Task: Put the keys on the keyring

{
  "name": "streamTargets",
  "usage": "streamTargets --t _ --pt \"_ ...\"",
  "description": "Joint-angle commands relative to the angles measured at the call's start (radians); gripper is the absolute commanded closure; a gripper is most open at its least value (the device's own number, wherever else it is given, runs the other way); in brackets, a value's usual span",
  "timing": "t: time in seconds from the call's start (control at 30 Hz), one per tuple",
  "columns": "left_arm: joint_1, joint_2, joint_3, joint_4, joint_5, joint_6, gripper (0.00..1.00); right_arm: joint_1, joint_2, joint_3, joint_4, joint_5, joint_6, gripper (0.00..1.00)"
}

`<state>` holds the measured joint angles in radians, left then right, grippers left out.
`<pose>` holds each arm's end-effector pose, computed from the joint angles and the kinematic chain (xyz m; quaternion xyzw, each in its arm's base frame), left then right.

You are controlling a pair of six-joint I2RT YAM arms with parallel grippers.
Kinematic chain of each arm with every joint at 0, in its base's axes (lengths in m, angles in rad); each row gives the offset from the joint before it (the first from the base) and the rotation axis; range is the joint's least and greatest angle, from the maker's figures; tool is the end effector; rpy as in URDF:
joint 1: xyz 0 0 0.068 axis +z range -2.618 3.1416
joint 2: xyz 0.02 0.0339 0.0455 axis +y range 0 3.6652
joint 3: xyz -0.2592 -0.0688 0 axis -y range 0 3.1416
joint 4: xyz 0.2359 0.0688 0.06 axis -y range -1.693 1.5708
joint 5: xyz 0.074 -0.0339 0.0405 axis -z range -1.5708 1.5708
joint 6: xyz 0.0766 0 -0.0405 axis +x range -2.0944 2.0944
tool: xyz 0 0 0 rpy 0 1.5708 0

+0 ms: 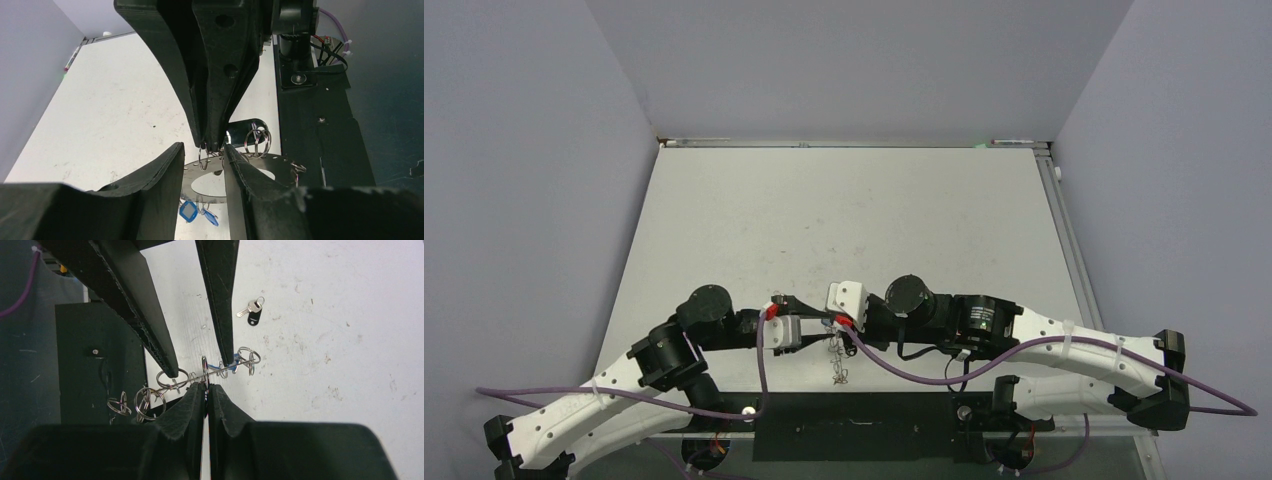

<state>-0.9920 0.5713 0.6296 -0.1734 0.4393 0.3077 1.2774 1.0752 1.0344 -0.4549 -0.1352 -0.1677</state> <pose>0.0692 -0.1654 0.3108 0.5563 0.4924 -0.3711 0.5571 0.0673 0.2583 0.3205 -0.5927 0.6200 0.3184 0.4037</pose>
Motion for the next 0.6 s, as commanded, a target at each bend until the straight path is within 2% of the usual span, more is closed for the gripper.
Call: streamTargets --t 0.0,0.23,0.57 --pt "-0.015 0.046 0.073 -0.098 0.023 0.039 0.69 0.014 0.012 0.082 -0.052 0.03 -0.035 0.95" --pt "-0.024 0.074 0.102 -0.136 -0.003 0.06 0.73 0.022 0.021 0.102 -0.065 0.028 -0.051 0.95" --pt "-0.031 0.085 0.094 -0.102 -0.006 0.057 0.8 0.036 0.044 0.104 -0.051 0.009 -0.047 0.95"
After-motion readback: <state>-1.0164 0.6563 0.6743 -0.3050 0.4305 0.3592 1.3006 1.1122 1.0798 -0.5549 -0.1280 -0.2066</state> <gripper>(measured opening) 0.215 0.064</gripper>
